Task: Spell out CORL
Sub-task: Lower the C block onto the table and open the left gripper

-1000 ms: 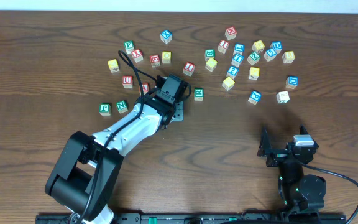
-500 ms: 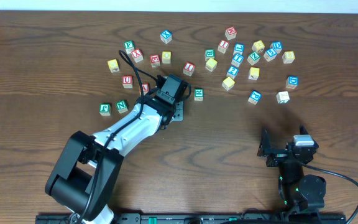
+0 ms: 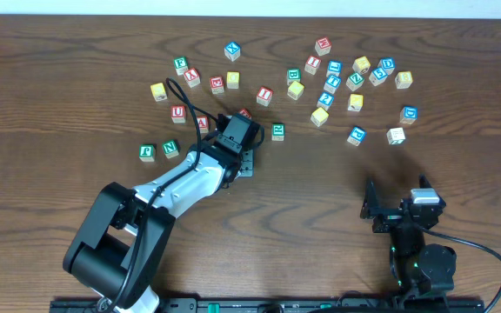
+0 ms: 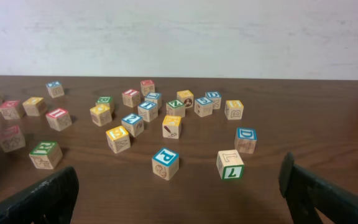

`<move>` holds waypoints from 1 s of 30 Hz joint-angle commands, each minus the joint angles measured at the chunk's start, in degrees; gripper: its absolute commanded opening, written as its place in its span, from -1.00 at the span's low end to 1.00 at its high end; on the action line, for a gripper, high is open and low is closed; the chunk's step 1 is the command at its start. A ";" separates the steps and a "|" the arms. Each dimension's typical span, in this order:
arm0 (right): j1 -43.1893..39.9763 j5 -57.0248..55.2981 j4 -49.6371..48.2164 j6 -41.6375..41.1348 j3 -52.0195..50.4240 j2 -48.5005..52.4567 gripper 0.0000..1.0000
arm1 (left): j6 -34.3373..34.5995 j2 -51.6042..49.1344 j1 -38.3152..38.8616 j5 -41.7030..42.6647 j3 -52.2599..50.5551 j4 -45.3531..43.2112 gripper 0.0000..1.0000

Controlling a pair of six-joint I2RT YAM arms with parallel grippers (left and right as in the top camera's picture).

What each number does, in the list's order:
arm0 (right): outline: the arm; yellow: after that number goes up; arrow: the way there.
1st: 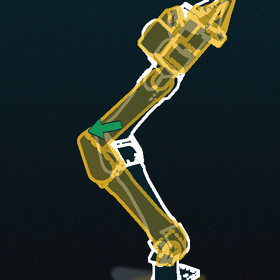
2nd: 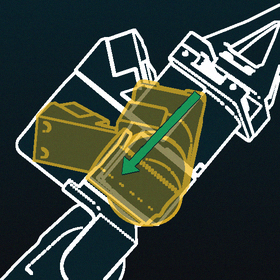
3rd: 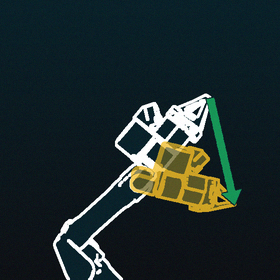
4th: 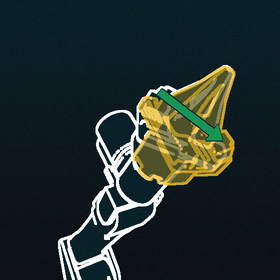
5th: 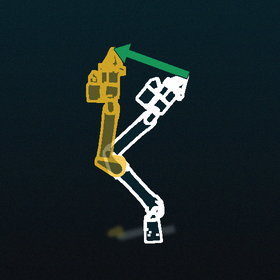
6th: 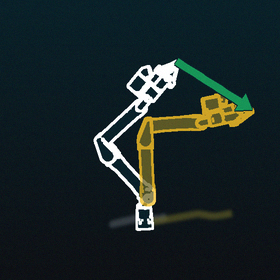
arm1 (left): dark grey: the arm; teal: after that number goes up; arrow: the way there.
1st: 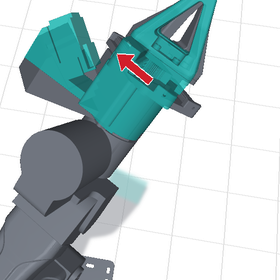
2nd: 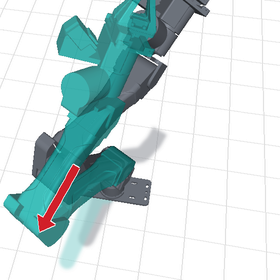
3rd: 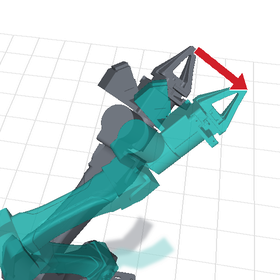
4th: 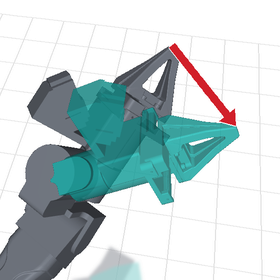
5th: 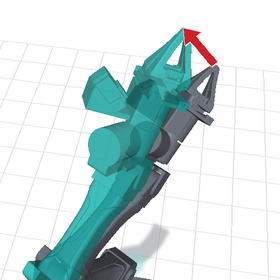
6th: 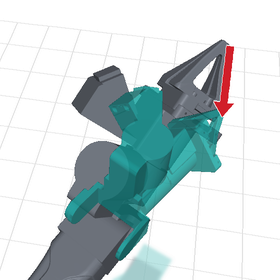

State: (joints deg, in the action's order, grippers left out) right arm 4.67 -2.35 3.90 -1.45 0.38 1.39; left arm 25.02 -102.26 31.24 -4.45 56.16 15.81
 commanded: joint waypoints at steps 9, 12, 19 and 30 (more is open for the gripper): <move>-0.28 -0.07 0.20 0.24 -0.07 -0.26 0.99 | -1.03 -0.50 0.13 -0.72 -0.87 -1.42 -0.84; -0.28 -0.07 0.20 0.24 -0.07 -0.26 0.99 | -1.01 -0.52 0.13 -0.72 -1.20 -1.64 -0.84; -0.28 -0.07 0.20 0.24 -0.07 -0.26 0.99 | -1.01 -0.50 0.13 -0.72 -1.86 -2.29 -0.85; -0.28 -0.07 0.20 0.24 -0.07 -0.26 0.98 | -1.01 -0.55 0.13 -0.74 -3.56 -4.37 -0.85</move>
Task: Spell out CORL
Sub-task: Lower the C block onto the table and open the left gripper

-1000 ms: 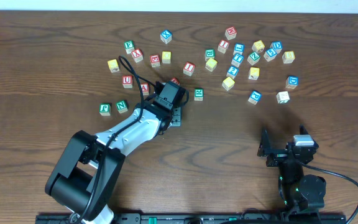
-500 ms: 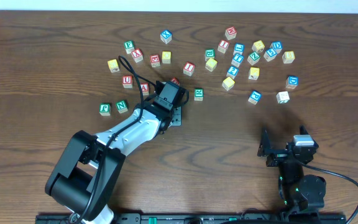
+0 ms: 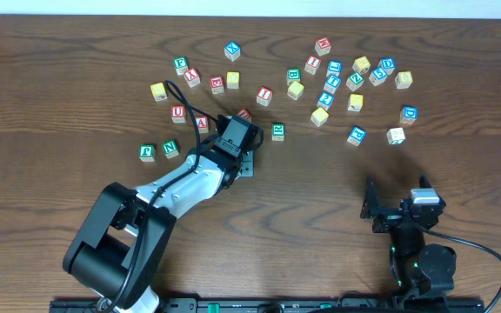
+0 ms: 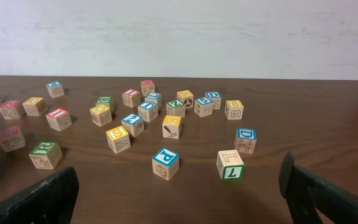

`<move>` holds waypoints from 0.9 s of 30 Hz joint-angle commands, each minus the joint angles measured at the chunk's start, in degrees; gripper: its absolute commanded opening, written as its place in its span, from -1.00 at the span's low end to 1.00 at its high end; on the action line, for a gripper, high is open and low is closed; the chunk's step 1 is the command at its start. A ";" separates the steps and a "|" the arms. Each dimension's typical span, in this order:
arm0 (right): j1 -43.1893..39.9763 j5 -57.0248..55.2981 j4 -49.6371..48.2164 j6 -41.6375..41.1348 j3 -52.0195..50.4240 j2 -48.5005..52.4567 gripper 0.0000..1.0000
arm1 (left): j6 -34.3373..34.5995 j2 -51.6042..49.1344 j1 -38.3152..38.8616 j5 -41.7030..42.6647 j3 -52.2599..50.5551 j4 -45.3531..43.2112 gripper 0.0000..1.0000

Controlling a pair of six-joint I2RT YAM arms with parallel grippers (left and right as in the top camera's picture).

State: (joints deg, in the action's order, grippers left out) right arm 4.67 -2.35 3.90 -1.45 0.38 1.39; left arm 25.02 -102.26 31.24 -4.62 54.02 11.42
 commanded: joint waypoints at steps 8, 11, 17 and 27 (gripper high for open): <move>-0.28 -0.07 0.20 0.24 -0.07 -0.26 0.99 | -0.98 -0.55 0.13 -0.55 -1.42 -0.20 -0.49; -0.28 -0.09 0.20 0.24 -0.07 -0.26 0.98 | -0.98 -0.55 0.13 -0.55 -1.42 -0.20 -0.34; -0.28 -0.07 0.20 0.24 -0.07 -0.26 0.99 | -0.98 -0.55 0.13 -0.55 -1.42 -0.20 -0.26; -0.28 -0.09 0.20 0.24 -0.07 -0.26 0.98 | -1.01 -0.50 0.13 -0.55 -1.38 -1.01 0.03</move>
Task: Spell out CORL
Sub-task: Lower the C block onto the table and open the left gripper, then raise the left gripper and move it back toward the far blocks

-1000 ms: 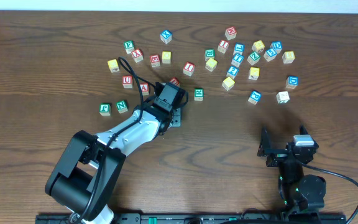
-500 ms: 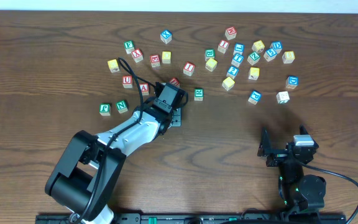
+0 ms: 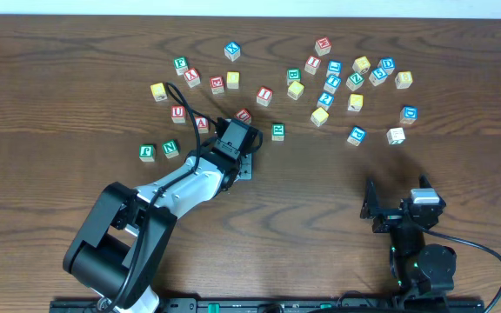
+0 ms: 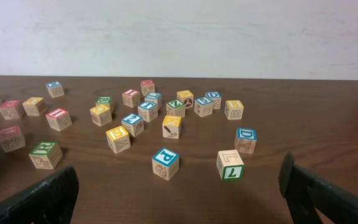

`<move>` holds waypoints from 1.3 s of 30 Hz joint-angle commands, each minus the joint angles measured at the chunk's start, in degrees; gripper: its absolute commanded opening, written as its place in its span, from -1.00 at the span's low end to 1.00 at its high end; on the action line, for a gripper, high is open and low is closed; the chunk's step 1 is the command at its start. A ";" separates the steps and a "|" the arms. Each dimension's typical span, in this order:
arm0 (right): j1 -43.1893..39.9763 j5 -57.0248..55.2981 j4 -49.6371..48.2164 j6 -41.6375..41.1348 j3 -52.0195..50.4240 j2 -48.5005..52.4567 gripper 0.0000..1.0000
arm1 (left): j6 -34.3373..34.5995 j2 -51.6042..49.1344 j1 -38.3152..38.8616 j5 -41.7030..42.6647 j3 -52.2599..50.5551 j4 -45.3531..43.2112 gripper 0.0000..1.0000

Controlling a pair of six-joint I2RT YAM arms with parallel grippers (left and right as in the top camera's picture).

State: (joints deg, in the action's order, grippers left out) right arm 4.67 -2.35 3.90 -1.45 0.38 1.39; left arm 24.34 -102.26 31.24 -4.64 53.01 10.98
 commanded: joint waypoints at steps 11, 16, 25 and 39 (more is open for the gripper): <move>-0.28 -0.09 0.20 0.24 -0.07 -0.26 0.99 | -3.48 5.86 0.13 -0.52 0.26 -0.83 0.17; -0.28 -0.07 0.20 0.24 -0.07 -0.26 0.99 | -11.72 14.16 -0.26 -0.55 3.48 0.63 0.47; -0.28 -0.07 0.20 0.24 -0.07 -0.26 0.99 | -16.59 11.43 -9.84 0.50 27.85 16.55 0.48; -0.28 -0.07 0.20 0.24 -0.07 -0.26 0.99 | -19.85 -13.09 -12.52 4.26 54.58 28.24 0.49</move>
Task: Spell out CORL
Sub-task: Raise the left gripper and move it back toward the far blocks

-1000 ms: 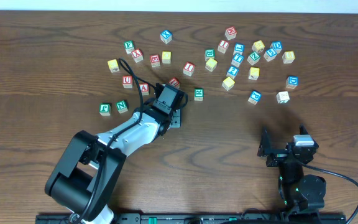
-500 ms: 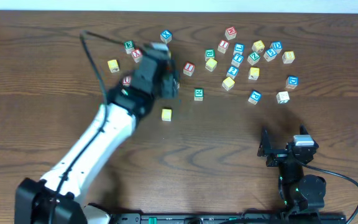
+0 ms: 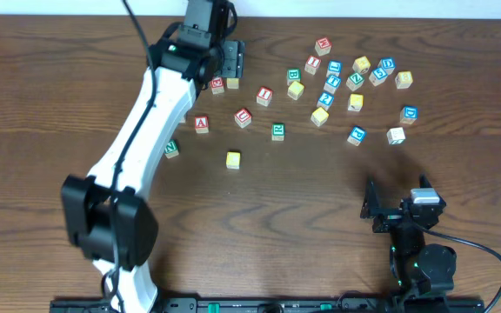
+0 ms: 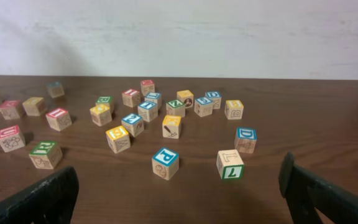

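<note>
Lettered wooden blocks lie scattered over the far half of the brown table (image 3: 303,217). One yellow block (image 3: 233,159) sits alone, nearer than the rest; its letter cannot be read. My left gripper (image 3: 231,59) reaches to the far edge over the upper-left blocks, its fingers apart, hiding whatever is under it. My right gripper (image 4: 179,194) rests low at the near right, open and empty. A block showing L (image 4: 230,164) and a blue P block (image 4: 165,163) lie just beyond it.
A red block (image 3: 243,116), a red A block (image 3: 201,124), a green N block (image 3: 171,149) and a green block (image 3: 277,131) ring the lone yellow one. A blue D block (image 4: 246,140) stands behind the L. The left arm (image 3: 146,130) crosses the left side.
My left gripper went from the middle-left of the table to the far edge. A yellow block now lies uncovered where it had been. The right arm has not moved.
Through all three earlier moments my left gripper stayed low by the red and green blocks at middle-left, shifting only slightly. Now it is at the far edge, and a yellow block sits alone at the old spot. My right gripper stayed open and still.
</note>
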`<move>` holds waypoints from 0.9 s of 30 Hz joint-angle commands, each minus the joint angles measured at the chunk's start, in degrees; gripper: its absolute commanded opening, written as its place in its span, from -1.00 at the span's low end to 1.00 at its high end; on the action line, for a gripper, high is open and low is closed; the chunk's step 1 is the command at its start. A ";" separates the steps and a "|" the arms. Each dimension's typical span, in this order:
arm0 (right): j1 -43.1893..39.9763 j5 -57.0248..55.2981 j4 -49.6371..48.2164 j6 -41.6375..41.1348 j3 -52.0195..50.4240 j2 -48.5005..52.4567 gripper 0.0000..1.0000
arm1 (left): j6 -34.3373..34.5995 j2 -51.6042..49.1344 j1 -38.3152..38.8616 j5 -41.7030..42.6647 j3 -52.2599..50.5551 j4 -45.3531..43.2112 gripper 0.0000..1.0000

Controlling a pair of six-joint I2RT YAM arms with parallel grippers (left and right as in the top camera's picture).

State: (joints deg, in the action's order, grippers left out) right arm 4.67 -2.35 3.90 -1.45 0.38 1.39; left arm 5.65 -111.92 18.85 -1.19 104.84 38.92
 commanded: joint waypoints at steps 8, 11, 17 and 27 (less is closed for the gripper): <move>-0.28 -0.07 0.20 0.24 -0.07 -0.26 0.99 | -2.01 -11.96 -0.13 2.51 3.30 -0.61 0.49; -0.28 -0.07 0.20 0.24 -0.07 -0.26 0.99 | -2.03 -12.98 -0.11 2.54 3.58 -0.76 0.49; -0.28 -0.07 0.20 0.24 -0.07 -0.26 0.99 | -2.93 -13.16 -0.13 2.49 3.58 -2.84 0.49; -0.28 -0.07 0.20 0.24 -0.07 -0.26 0.99 | -3.74 -15.06 -0.13 2.47 4.72 -3.96 0.46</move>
State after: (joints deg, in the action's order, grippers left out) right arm 4.67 -2.35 3.90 -1.45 0.38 1.39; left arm 2.90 -124.84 18.85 1.17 106.78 34.46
